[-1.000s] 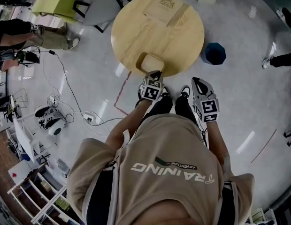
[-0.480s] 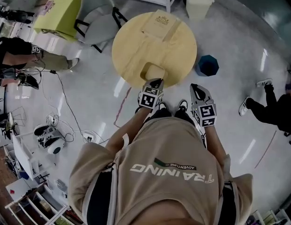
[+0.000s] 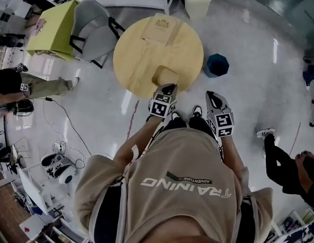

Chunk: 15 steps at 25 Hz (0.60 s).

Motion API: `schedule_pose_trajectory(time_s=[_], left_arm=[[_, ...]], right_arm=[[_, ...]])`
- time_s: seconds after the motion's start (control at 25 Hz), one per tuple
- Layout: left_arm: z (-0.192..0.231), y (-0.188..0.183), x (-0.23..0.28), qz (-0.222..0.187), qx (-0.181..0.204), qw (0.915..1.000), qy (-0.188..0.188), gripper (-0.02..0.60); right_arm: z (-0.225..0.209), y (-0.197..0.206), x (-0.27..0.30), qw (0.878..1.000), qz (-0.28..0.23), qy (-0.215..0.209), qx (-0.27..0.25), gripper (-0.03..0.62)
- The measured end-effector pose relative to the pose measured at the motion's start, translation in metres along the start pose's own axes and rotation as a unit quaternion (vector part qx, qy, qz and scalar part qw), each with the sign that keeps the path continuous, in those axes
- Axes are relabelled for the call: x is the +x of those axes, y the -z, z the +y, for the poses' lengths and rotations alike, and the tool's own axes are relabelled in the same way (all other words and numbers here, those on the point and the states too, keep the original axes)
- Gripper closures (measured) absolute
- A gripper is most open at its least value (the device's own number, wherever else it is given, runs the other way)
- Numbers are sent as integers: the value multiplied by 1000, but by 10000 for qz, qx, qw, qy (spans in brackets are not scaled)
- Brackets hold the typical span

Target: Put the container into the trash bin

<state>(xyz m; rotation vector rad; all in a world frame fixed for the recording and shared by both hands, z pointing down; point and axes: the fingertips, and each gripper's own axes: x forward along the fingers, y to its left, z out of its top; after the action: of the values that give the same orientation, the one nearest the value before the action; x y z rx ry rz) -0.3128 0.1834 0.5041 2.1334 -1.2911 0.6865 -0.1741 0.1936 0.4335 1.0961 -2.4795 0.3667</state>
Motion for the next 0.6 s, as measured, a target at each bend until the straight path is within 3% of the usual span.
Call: schedule_pose_trajectory(time_s=[0.36,0.6], left_arm=[[-35,-19,17,-79,455,9979,450,561],[-72,-33,40,-44,648,9962,580,560]], right_arm=[[-34,15,-31,9973,-16,683,269,595],[-66,32,-55,9951,-44,872,461,595]])
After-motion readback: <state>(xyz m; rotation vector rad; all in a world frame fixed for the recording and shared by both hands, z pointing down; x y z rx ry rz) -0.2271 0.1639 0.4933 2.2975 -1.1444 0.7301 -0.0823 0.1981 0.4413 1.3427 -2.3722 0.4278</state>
